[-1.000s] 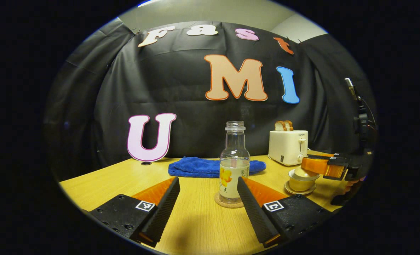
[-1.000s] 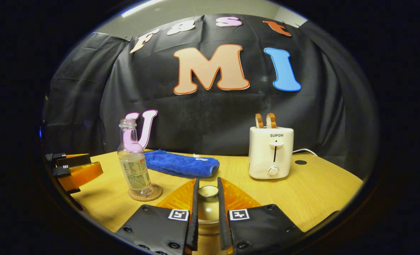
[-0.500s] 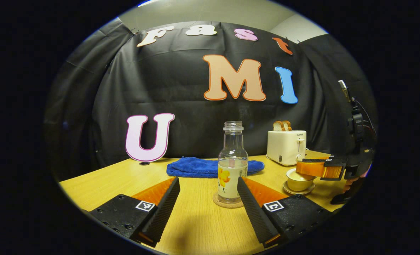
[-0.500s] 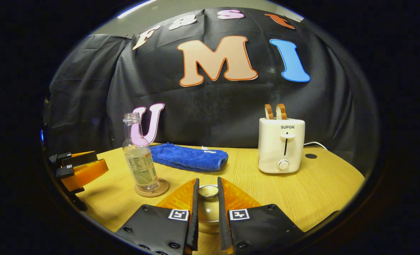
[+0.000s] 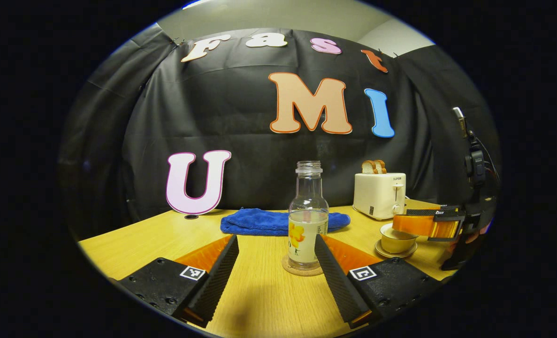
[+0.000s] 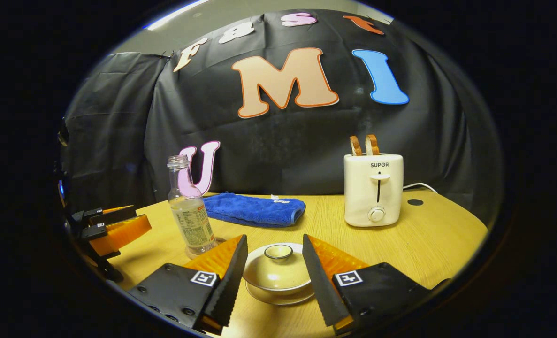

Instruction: Open the teacup lid with one hand, grasp the water bottle and pour water into the teacup with the other hand; after pouring, place the water bottle on the coaster and then close the teacup lid.

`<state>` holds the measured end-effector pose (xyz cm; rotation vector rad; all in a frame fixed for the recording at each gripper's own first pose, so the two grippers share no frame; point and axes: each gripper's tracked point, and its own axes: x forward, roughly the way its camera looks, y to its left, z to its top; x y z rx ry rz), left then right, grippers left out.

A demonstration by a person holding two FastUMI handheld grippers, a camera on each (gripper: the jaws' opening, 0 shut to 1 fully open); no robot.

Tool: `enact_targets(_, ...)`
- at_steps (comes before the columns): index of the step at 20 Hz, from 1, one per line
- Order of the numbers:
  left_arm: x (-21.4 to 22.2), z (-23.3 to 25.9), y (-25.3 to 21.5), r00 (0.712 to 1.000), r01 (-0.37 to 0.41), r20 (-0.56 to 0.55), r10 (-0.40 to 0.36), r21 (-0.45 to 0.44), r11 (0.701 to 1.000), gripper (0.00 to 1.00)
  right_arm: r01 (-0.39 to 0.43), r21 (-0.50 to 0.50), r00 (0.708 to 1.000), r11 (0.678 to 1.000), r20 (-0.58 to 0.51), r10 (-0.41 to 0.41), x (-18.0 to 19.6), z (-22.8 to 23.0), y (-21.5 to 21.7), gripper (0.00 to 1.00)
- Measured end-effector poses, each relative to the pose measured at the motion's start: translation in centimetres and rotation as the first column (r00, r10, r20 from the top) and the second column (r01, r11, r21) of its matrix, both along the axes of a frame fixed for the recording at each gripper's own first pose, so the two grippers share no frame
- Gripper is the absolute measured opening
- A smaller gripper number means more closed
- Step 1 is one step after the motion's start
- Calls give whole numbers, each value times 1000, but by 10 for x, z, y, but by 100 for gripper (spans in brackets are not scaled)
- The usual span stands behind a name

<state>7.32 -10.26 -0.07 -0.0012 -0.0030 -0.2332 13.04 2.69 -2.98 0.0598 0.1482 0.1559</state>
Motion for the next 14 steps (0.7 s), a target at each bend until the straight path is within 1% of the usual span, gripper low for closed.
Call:
enact_targets(1,0,0,0,1000,0,0,0,0,1000,95,2,-8,1000,1000,11,-2,-3,1,0,78)
enact_targets(3,0,0,0,1000,0,0,0,0,1000,95,14,-28,999,1000,43,-12,-10,6,-2,86)
enact_targets(4,0,0,0,1000,0,0,0,0,1000,95,29,-40,998,999,64,-26,-13,9,-4,83)
enact_targets(5,0,0,0,1000,0,0,0,0,1000,95,49,-50,995,998,87,-45,-16,12,-7,86)
enact_targets(6,0,0,1,1000,-3,0,3,1,1000,95,77,-55,991,996,114,-70,-21,17,-12,84)
enact_targets(8,0,1,2,1000,-7,0,7,2,1000,95,134,-51,980,990,156,-125,-29,25,-23,89)
enact_targets(9,0,1,2,1000,-8,1,8,1,1000,95,158,-50,977,986,150,-149,-31,21,-28,84)
enact_targets(10,0,0,2,1000,-8,0,8,2,1000,95,173,-51,974,984,155,-163,-37,21,-31,84)
enact_targets(11,0,0,2,1000,-8,1,8,1,1000,95,184,-50,972,982,156,-174,-41,23,-34,86)
enact_targets(14,-1,0,4,1000,-14,-3,14,1,1000,95,227,-52,963,972,158,-217,-56,25,-48,96)
